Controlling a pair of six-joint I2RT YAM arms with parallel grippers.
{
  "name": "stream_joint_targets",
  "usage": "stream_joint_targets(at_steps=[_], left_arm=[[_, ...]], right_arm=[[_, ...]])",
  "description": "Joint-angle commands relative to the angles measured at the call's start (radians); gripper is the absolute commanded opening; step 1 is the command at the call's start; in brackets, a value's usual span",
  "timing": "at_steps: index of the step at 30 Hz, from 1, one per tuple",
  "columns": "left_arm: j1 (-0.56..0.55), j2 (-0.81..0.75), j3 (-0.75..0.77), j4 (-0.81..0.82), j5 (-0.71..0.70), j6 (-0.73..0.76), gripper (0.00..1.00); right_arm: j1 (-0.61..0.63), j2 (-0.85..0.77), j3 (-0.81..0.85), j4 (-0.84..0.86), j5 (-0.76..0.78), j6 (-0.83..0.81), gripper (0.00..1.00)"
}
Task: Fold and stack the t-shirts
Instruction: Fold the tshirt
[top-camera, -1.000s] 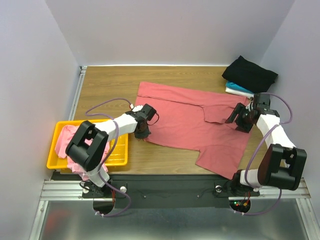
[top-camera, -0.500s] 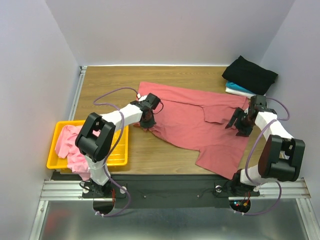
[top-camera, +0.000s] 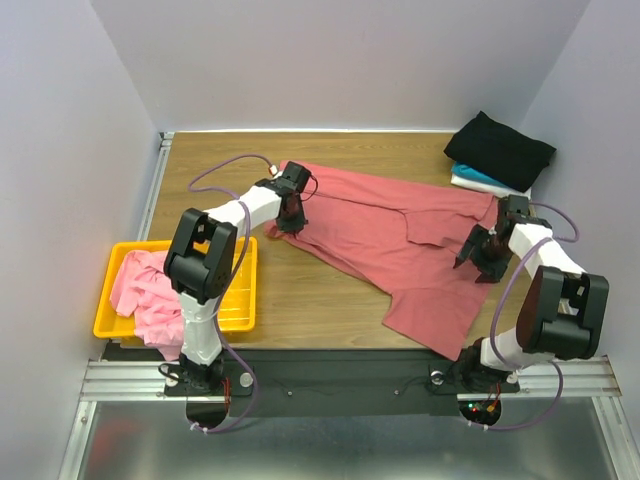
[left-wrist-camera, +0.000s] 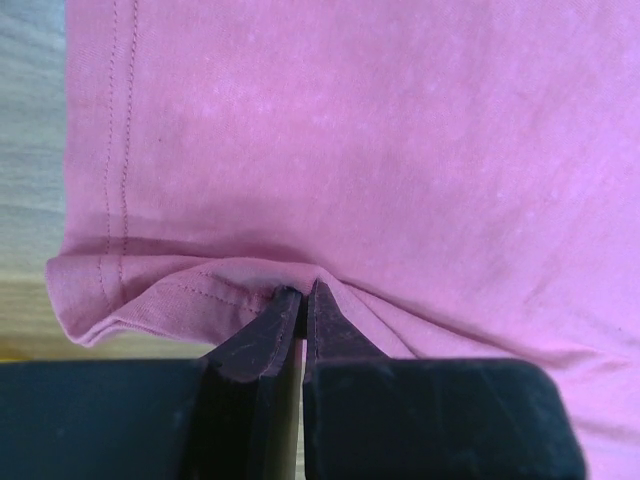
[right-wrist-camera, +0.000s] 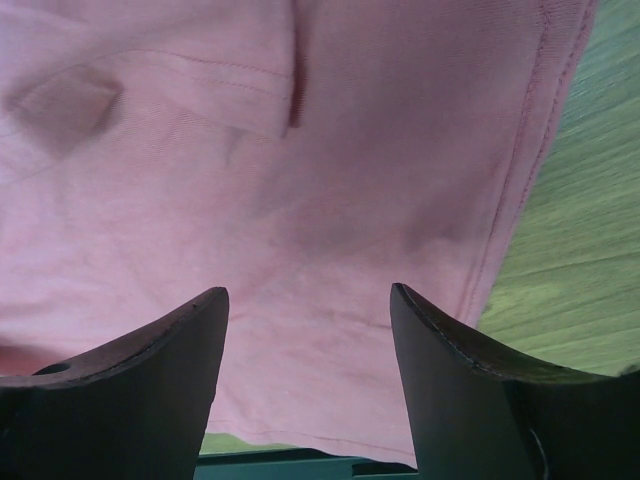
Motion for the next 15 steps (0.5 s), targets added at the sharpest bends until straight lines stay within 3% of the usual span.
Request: stream_joint_targets(at_steps=[1, 9, 15], left_arm=[[0.034, 0.004, 0.042, -0.013, 0.02, 0.049, 0.04], [0.104, 0.032, 0.072, -0.013, 0.028, 0.085, 0.04], [0.138, 0.081, 0.152, -0.025, 0.029, 0.111, 0.04]], right_arm=[[-0.001, 0.042, -0.003, 0.02, 0.031, 0.01, 0.71], [0.037, 0.112, 0.005, 0.062, 0.026, 0.033, 0.71], [0.083, 0.071, 0.052, 0.043, 0.029, 0.06, 0.71]])
